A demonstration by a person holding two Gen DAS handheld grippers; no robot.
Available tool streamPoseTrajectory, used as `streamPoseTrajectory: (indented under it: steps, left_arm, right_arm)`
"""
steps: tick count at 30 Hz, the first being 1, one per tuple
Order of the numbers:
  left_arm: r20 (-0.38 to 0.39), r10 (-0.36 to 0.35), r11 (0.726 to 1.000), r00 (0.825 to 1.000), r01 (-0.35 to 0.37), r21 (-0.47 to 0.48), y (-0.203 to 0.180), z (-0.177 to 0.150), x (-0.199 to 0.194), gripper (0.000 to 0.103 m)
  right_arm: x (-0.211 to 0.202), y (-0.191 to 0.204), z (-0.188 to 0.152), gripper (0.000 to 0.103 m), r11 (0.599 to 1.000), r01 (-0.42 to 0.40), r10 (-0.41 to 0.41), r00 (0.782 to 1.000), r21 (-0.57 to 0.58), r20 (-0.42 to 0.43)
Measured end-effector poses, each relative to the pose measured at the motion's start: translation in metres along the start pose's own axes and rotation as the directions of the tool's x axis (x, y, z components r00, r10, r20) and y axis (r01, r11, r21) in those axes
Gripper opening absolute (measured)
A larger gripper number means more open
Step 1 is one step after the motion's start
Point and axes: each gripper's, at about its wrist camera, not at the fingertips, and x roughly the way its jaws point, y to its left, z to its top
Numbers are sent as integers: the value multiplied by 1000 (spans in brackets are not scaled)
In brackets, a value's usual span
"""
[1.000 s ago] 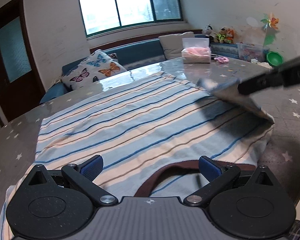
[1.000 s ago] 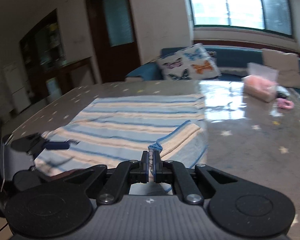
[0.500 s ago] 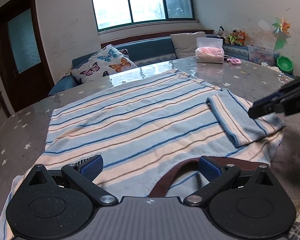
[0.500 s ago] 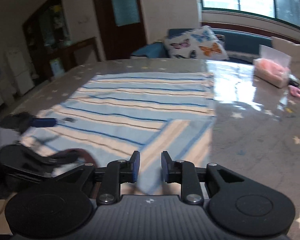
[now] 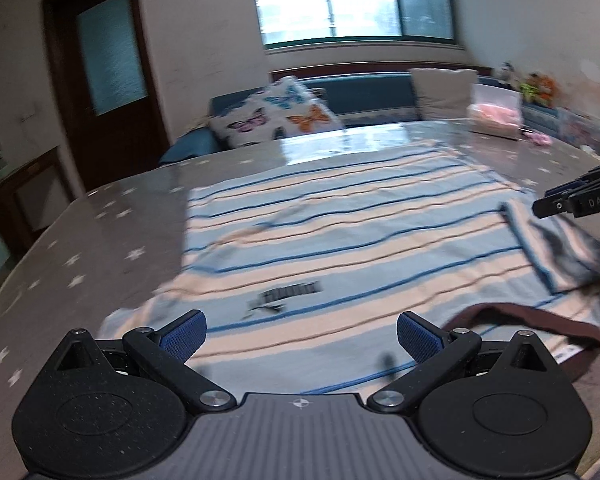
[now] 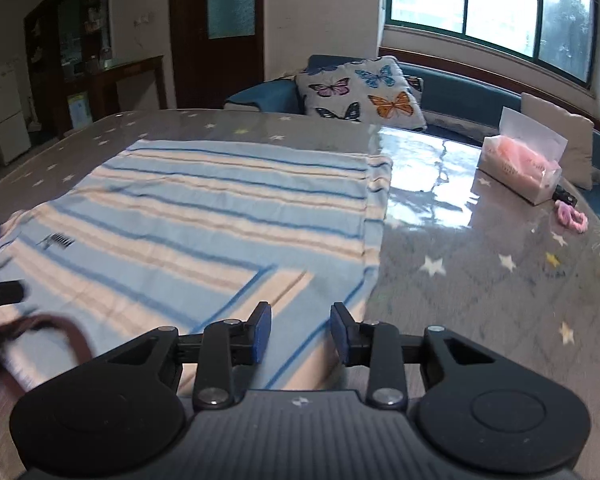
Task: Fold clothes
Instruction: 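Lay the folded edge down and open the right gripper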
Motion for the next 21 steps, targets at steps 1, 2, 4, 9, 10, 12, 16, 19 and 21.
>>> streamPoseTrajectory:
  steps: [1,2,4,9,10,12,16,19,21]
  left_arm:
    - [-4,16,1000,1000,-16,-12,6,-2,-2,103]
    - [-10,35,999,999,-35,-26,13,-4,-3,103]
    - [-21,76,995,997,-77,-56,27,-9,-7,103]
    - [-59,199,965,978,-206,-161,69,-24,-20,103]
    - [-73,225,954,972,-235,-185,78,-28,-22,102]
    - [-96,256,935,962,-272,-226,94,-34,-25,101]
    - [-143,259,903,955,-292,-315,123,-47,-31,91]
    - [-173,238,894,956,-286,-346,134,-54,-30,79]
    - [-182,225,896,957,-276,-347,137,-58,-28,72]
  right_arm:
    - [7,-1,3,32,1000,10,-10,1000,-2,-2]
    - [12,-1,5,32,1000,18,-18,1000,-3,-5]
    - [26,-3,8,33,999,31,-31,999,-8,-25]
    - [29,8,10,34,998,50,-50,999,-48,-15]
    - [27,11,10,36,998,43,-44,999,-53,-14]
    - [23,18,9,40,997,26,-27,1000,-67,-15]
    - [14,33,1,44,996,-9,7,1000,-87,-22]
    - [12,44,-3,46,995,-14,11,1000,-102,-29]
    - [9,51,0,46,993,-20,18,1000,-118,-22]
